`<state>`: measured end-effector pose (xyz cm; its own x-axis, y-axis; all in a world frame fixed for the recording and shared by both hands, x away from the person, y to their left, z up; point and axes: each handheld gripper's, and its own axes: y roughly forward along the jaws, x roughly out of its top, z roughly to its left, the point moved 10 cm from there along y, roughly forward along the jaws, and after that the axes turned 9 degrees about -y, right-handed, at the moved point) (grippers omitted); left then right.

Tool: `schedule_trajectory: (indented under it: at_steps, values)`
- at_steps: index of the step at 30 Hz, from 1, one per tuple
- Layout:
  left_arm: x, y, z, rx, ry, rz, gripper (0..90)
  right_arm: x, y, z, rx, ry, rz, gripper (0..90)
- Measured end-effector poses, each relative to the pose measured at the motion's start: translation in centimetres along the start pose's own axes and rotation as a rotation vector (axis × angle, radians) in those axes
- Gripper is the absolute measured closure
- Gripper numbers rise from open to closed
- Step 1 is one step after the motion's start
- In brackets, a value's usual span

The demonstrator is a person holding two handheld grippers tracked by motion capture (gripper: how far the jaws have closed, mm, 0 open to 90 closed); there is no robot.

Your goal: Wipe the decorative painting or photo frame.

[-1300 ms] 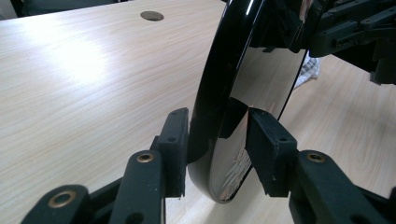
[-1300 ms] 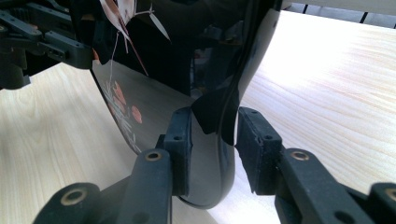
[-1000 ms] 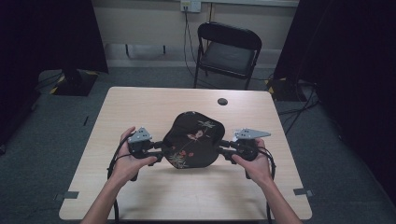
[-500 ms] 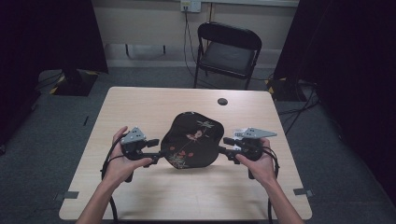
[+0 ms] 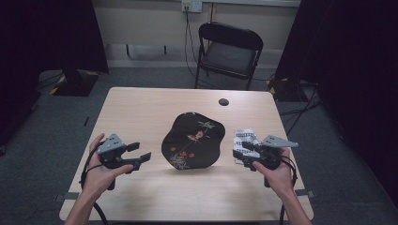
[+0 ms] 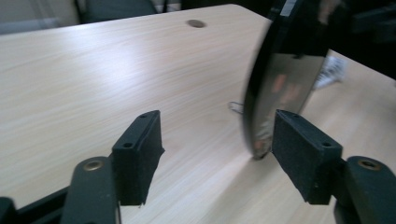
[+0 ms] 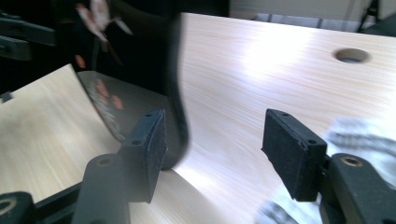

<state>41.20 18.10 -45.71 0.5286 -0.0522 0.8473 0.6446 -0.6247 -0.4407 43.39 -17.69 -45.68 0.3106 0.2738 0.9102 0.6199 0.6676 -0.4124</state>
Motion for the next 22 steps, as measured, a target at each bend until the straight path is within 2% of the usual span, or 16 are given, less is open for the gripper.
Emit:
schedule_trajectory:
  at_steps: [1, 2, 4, 6, 9, 11, 13, 16, 19, 22]
  values:
    - [-0.1, -0.3, 0.4, -0.002, 0.000, 0.003, 33.5, -0.2, -0.4, -0.5, -0.016, 0.012, -0.002, 40.0]
    - [-0.1, -0.6, 0.9, 0.012, -0.011, -0.002, 35.6, -0.5, -0.7, -1.0, -0.033, 0.015, -0.001, 40.0]
    - [0.1, -1.1, 2.0, 0.046, -0.025, -0.022, 34.0, -0.8, -1.4, -2.0, -0.070, 0.024, -0.004, 40.0]
    - [0.3, -1.5, 2.8, 0.054, -0.056, -0.040, 34.1, -1.0, -2.0, -2.8, -0.092, 0.037, -0.009, 40.0]
    - [-0.1, -1.9, 4.0, 0.063, -0.111, -0.038, 32.4, -1.4, -3.0, -4.3, -0.134, 0.064, -0.020, 40.3]
    - [-0.5, -2.1, 4.8, 0.095, -0.117, -0.028, 32.8, -1.7, -3.5, -5.1, -0.152, 0.082, -0.032, 40.7]
    - [-0.7, -2.3, 5.3, 0.102, -0.128, -0.029, 33.3, -2.2, -4.0, -6.3, -0.188, 0.096, -0.030, 40.7]
    - [-0.7, -2.6, 6.0, 0.117, -0.144, -0.037, 33.5, -2.9, -4.6, -7.6, -0.215, 0.120, -0.032, 41.2]
    - [-0.9, -2.2, 6.5, 0.133, -0.144, -0.026, 33.6, -3.3, -4.8, -8.0, -0.218, 0.133, -0.032, 42.1]
    - [-1.0, -2.0, 6.4, 0.123, -0.142, -0.020, 33.6, -3.4, -4.4, -7.8, -0.207, 0.125, -0.023, 41.9]
